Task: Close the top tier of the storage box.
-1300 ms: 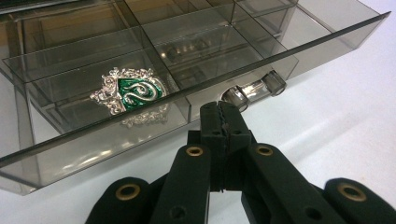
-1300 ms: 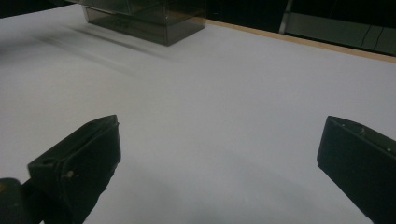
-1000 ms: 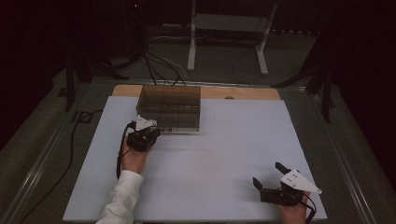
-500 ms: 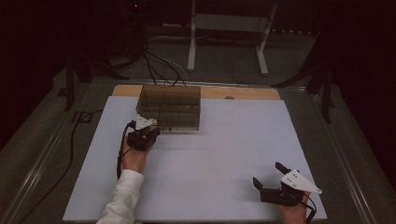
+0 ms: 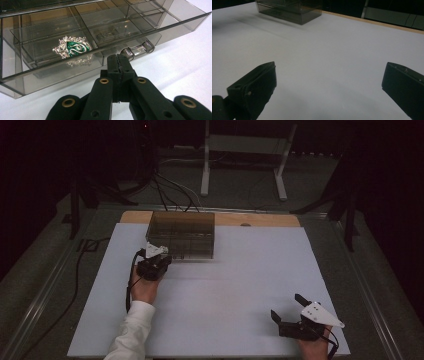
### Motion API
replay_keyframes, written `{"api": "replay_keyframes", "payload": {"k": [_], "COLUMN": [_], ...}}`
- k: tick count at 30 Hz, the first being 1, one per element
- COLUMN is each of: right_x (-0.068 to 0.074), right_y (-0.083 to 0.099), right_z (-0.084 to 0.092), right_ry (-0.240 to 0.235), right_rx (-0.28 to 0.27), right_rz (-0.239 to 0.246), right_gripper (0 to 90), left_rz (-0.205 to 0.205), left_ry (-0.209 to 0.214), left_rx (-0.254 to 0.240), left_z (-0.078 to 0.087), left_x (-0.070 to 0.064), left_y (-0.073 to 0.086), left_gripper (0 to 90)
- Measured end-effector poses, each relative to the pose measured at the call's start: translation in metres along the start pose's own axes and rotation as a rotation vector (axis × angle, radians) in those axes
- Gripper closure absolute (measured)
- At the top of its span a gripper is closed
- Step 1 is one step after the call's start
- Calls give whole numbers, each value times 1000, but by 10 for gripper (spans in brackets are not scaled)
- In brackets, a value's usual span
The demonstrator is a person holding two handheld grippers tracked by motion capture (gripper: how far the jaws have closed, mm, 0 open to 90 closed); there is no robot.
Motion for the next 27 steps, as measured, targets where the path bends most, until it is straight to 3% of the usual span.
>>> {"api": "replay_keyframes", "payload": {"k": [27], "right_x": [0], "right_y": [0], "right_z": [-1], "right_ry": [-3], "right_rx": [1], "right_rz": [3], "right_gripper": [0], "left_rz": [14], "left_ry": [-16], "left_rx": [-12], "left_z": [-6], "left_x": [1], "left_y": [-7], "left_gripper": [900]}}
Point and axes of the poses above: each handheld gripper's, and its own axes: z roughly backward along the jaws, y roughly out of its underside, x roughly to its left, the point moved 5 cm from there along -z, roughly forward along the jaws, and after that the axes turned 12 degrees about z, right-handed, at the moved point
